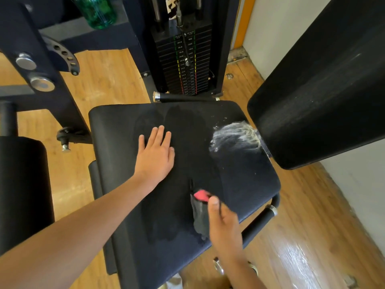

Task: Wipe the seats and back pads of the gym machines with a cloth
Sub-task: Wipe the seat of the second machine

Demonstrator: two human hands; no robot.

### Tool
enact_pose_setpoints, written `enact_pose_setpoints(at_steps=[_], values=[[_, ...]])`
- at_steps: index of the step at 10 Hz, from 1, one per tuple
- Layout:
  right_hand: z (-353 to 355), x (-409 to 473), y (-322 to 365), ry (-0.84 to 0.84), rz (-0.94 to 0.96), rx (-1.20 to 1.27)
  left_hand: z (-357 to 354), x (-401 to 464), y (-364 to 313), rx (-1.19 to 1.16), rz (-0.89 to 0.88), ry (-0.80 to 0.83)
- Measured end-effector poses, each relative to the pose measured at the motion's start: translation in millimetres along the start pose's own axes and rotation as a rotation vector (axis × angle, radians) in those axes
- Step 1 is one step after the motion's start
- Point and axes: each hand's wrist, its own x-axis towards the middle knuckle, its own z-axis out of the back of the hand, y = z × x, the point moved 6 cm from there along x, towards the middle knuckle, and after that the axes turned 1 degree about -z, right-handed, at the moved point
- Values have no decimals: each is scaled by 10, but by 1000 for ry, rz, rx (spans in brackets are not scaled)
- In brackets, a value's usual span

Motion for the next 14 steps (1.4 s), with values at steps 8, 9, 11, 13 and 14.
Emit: enact_pose_setpoints(at_steps=[8, 9, 11, 13, 14], values=[[258, 2948, 1490, 64, 608, -486, -401, 356, -606, 65, -26, -21], [-42, 3194, 1189, 201, 547, -822, -397, 367, -606, 71, -25, -29], [-57, 3217, 1077, 230, 602, -941, -403, 361, -607, 84, -22, -48], [-37, 3178, 1107, 217, 611, -877, -404, 367, -610, 94, -15, -50], [30, 3021, 980, 228, 610, -847, -400, 360, -611, 88, -13, -52]])
